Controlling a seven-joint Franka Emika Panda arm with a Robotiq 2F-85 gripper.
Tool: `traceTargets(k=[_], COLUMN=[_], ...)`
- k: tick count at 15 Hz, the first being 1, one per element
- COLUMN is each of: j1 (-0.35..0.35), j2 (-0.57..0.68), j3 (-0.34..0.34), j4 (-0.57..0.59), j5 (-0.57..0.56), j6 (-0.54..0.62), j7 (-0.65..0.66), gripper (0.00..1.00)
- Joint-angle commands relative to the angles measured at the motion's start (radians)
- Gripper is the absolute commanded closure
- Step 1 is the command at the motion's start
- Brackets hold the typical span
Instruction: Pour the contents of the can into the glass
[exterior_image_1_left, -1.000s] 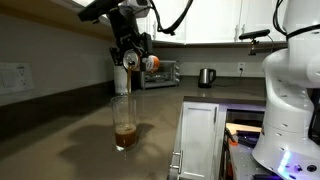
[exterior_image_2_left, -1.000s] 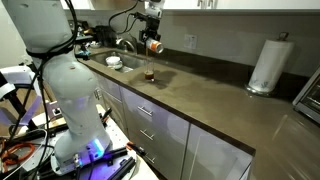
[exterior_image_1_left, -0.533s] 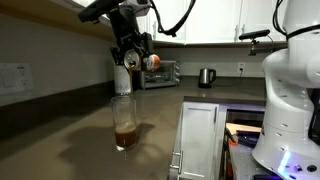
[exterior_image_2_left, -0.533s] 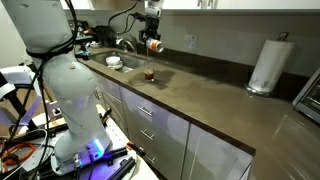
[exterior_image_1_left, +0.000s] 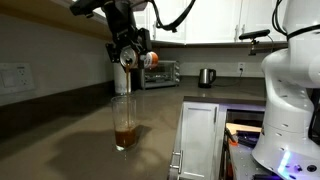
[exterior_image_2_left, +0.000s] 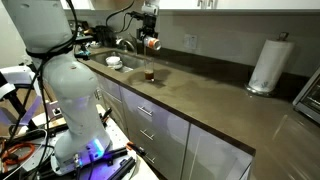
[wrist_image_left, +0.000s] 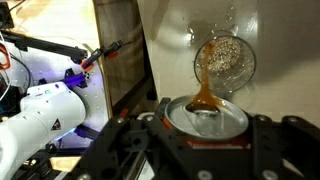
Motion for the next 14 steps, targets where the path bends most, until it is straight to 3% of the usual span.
traceTargets(k=[1, 14], j1=[0.010, 0.008], j2=[0.009, 0.009], j3=[0.003, 0.001], j4=[0.033, 0.032], j5=[-0.040, -0.074], j6=[-0.028, -0.014], j7=[0.034, 0.023], gripper=[0.74, 0.74])
